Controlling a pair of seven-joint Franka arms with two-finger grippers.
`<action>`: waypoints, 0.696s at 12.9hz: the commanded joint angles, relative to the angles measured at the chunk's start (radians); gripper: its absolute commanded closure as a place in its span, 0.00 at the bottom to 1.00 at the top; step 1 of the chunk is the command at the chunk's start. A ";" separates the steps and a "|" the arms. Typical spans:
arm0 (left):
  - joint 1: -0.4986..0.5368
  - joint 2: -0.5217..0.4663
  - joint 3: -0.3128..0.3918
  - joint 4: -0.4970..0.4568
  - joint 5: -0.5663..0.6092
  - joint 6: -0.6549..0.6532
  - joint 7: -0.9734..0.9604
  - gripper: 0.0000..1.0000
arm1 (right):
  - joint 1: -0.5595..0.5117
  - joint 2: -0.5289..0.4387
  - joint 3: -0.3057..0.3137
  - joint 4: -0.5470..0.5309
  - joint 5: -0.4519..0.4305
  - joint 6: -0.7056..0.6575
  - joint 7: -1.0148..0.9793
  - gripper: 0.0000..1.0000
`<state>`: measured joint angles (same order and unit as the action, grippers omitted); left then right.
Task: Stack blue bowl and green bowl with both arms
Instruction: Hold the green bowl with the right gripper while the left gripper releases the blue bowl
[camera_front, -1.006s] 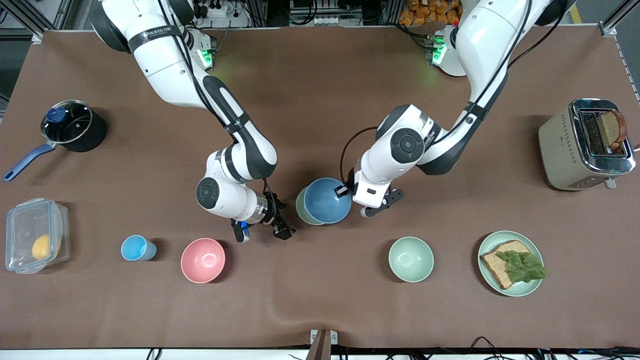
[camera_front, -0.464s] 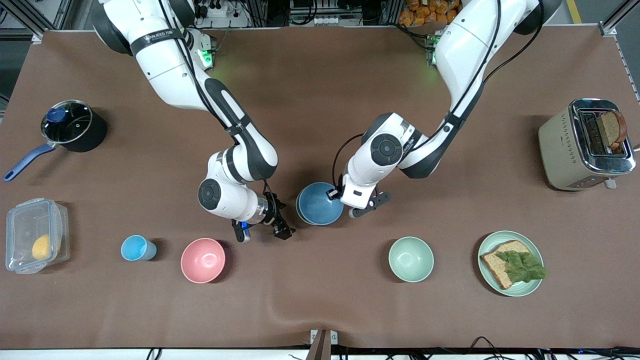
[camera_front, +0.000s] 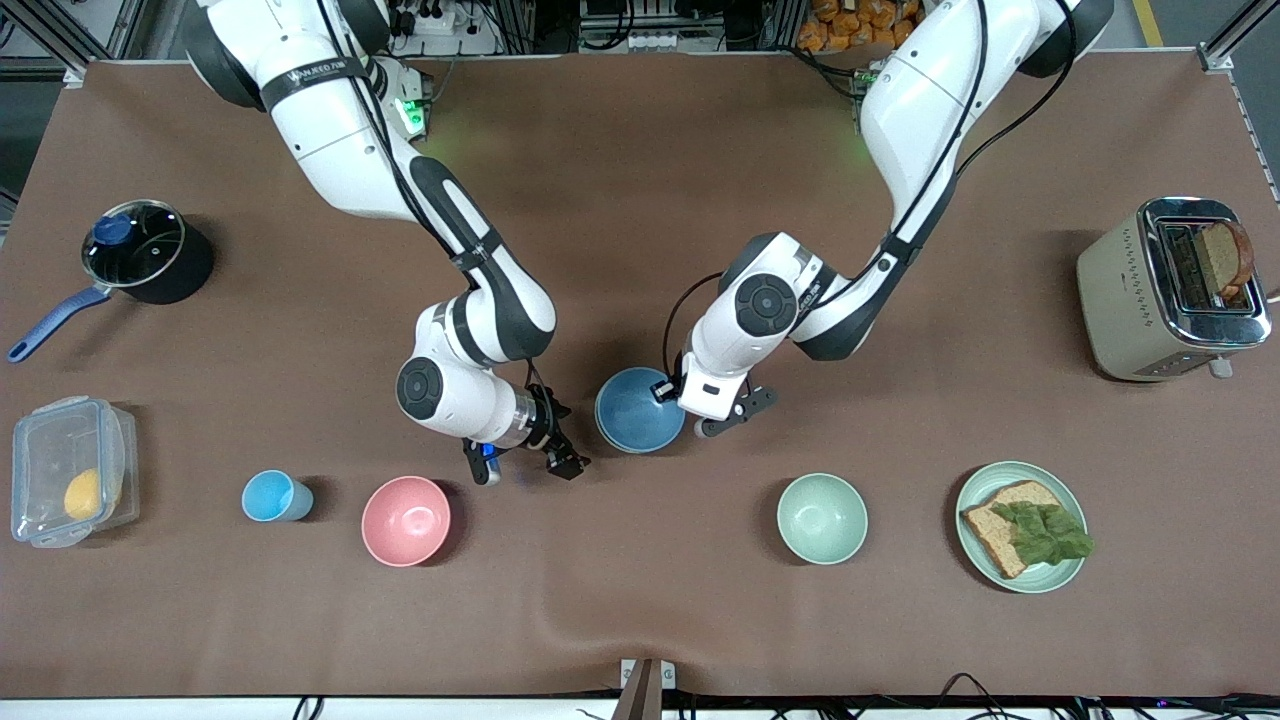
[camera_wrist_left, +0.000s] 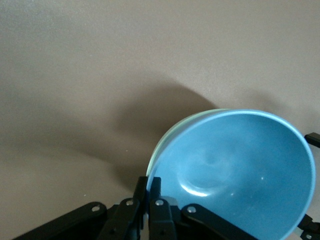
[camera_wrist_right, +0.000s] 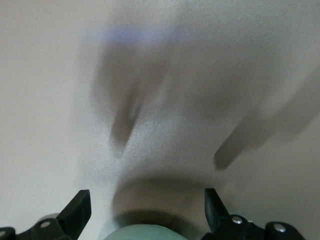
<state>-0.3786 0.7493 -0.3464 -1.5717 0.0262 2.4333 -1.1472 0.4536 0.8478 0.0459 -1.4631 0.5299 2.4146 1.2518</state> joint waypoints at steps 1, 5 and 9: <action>-0.025 0.009 0.017 0.022 0.029 0.006 -0.032 1.00 | 0.011 0.002 -0.008 -0.002 -0.018 0.011 0.017 0.00; -0.032 0.012 0.017 0.021 0.031 0.006 -0.032 1.00 | 0.013 0.002 -0.008 -0.002 -0.037 0.011 0.015 0.00; -0.032 0.022 0.017 0.021 0.031 0.006 -0.032 1.00 | 0.013 0.002 -0.008 -0.002 -0.048 0.011 0.015 0.00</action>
<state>-0.3971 0.7558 -0.3398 -1.5708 0.0263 2.4333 -1.1472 0.4550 0.8478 0.0459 -1.4633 0.5054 2.4147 1.2516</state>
